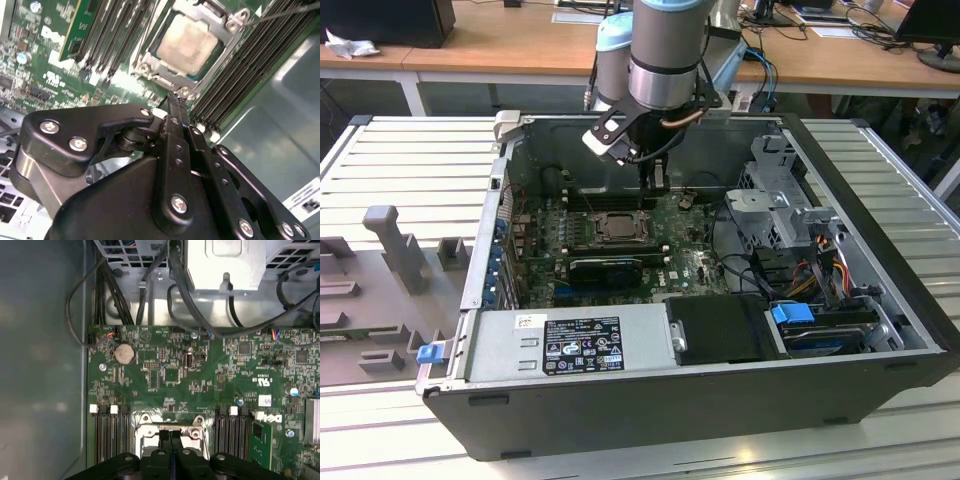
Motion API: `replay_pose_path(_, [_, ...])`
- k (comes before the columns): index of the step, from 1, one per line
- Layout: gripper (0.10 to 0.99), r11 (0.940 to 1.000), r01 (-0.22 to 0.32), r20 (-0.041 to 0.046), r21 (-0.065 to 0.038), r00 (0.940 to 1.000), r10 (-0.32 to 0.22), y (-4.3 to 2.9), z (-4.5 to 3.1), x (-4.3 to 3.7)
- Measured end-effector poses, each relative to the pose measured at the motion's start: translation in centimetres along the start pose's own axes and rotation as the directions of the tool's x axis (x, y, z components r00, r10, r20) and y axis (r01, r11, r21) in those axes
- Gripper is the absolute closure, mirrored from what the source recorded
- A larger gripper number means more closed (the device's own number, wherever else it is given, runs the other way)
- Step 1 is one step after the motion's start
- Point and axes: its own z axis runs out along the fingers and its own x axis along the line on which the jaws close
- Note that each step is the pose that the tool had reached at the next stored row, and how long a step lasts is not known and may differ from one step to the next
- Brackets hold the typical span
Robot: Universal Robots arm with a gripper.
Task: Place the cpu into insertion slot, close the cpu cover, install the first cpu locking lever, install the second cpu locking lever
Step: 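Close the cpu cover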
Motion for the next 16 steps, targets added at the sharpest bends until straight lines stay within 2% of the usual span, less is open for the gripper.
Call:
replay_pose_path(2, [0.980,1.0000,0.001,0.0003,-0.008,1.0000,-0.001,-0.80,0.26,-0.01])
replay_pose_path(3, [0.980,1.0000,0.002,0.0003,-0.009,1.0000,-0.002,-0.93,0.34,-0.01])
replay_pose_path(6, [0.980,0.9999,0.006,0.0002,-0.010,1.0000,-0.006,-1.38,0.72,-0.02])
replay_pose_path(11, [0.980,0.9998,0.020,0.0001,-0.009,0.9998,-0.020,-2.64,1.74,-0.05])
replay_pose_path(16, [0.980,0.9980,0.063,-0.0003,-0.007,0.9980,-0.063,-3.05,2.63,-0.09])
